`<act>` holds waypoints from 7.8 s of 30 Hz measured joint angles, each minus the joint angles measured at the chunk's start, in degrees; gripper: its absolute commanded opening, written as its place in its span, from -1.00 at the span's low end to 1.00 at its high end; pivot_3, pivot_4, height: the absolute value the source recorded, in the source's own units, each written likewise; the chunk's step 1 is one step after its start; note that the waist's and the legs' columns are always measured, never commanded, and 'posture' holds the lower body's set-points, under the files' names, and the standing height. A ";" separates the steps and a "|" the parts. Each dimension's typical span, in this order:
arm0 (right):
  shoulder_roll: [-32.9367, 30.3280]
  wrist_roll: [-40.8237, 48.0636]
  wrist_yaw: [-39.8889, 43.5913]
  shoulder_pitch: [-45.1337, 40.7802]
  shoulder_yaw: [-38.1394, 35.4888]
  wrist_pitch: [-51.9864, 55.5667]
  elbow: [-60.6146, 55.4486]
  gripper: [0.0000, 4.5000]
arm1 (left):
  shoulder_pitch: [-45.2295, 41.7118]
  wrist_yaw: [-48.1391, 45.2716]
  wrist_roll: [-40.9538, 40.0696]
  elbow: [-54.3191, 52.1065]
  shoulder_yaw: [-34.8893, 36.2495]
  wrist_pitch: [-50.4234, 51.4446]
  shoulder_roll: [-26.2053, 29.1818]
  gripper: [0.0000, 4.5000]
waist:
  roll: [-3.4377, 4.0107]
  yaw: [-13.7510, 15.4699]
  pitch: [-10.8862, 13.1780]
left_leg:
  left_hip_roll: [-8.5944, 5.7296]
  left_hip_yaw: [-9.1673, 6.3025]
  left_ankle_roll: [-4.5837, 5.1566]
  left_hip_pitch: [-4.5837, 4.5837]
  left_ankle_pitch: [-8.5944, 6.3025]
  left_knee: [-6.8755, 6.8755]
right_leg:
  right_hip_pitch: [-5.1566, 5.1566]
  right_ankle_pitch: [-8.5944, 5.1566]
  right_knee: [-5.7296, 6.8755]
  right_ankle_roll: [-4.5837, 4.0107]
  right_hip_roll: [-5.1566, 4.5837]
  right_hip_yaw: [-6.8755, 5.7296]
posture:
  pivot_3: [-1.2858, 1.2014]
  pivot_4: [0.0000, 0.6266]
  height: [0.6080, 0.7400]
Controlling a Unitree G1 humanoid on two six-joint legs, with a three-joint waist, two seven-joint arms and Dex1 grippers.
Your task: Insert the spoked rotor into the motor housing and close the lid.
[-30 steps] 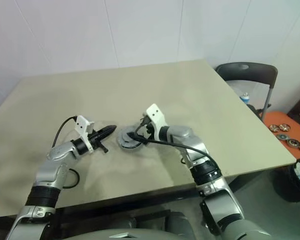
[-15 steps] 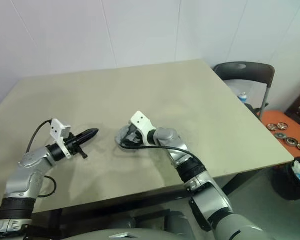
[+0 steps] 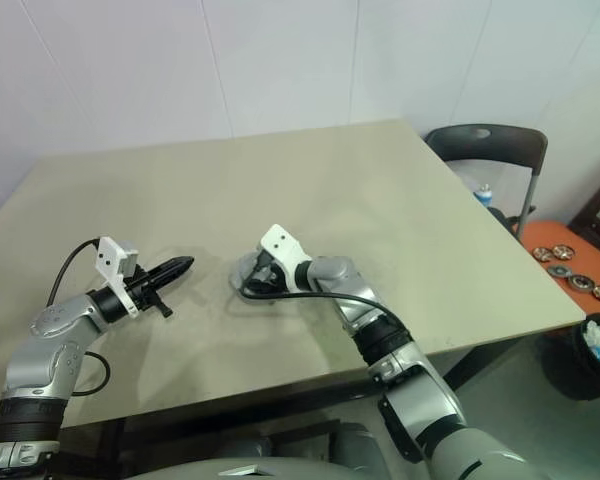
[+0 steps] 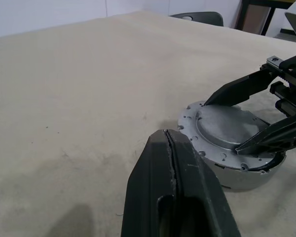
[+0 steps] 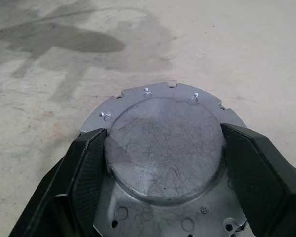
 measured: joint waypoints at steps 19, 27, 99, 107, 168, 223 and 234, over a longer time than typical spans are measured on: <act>-3.69 0.95 5.95 0.29 0.40 1.46 -2.46 0.45 | 0.04 0.60 0.04 0.11 -0.31 -0.01 -0.40 -1.00 | 0.01 0.04 0.00 | 0.00 0.00 0.00 0.00 0.00 -0.02 | 0.00 0.00 -0.02 0.00 -0.01 0.00 | 0.03 -1.00 1.00; -2.15 0.38 2.98 0.29 -0.05 0.38 -1.39 0.45 | 0.04 0.69 0.04 0.10 -0.67 -0.01 -0.76 -1.00 | 0.01 0.03 0.00 | 0.01 0.00 0.00 0.02 0.00 -0.02 | 0.01 0.00 0.00 0.00 0.00 0.00 | 0.03 -1.00 1.00; -0.60 17.26 0.26 1.83 -19.32 31.31 0.19 0.99 | -18.14 -5.84 16.51 16.79 -22.39 -5.51 -7.46 -1.00 | 0.34 -0.12 -0.71 | 0.09 -0.10 0.14 1.05 -0.08 -0.11 | 1.17 -0.18 -0.19 0.28 0.02 -0.05 | 0.03 -1.00 1.00; 3.02 18.60 -1.68 -1.21 -20.38 32.77 4.27 0.99 | -20.80 -3.22 18.65 21.50 -20.76 -7.97 -3.89 -1.00 | 0.36 -0.78 -0.68 | 0.14 -0.05 0.13 0.97 -0.08 -0.23 | 0.96 -0.07 -0.18 0.10 0.10 0.02 | 0.03 -1.00 1.00; 11.92 34.90 -11.05 -6.24 -43.19 23.52 13.08 -0.08 | -16.44 20.88 -29.32 15.59 15.21 27.54 -30.04 0.73 | 0.14 -1.69 -0.50 | -0.09 -0.05 -0.03 -0.55 0.02 0.04 | -0.51 -0.01 0.06 0.05 -0.12 0.03 | 0.03 -1.00 1.00; 11.66 41.23 -9.59 -8.26 -39.68 24.38 14.84 1.00 | -26.70 32.48 -29.47 41.31 35.51 -12.28 -23.55 -0.06 | -0.05 -1.82 -0.57 | -0.13 -0.01 -0.25 -0.60 0.15 0.07 | -0.58 0.00 0.07 0.04 -0.14 0.07 | 0.03 -1.00 1.00; 11.52 40.43 -9.13 -8.44 -39.27 23.61 16.01 1.00 | -27.04 36.26 -25.13 43.63 34.61 -15.82 -22.88 0.37 | -0.11 -1.97 -0.62 | -0.12 0.01 -0.21 -0.56 0.12 0.08 | -0.57 0.00 0.14 0.04 -0.14 0.08 | 0.03 -1.00 1.00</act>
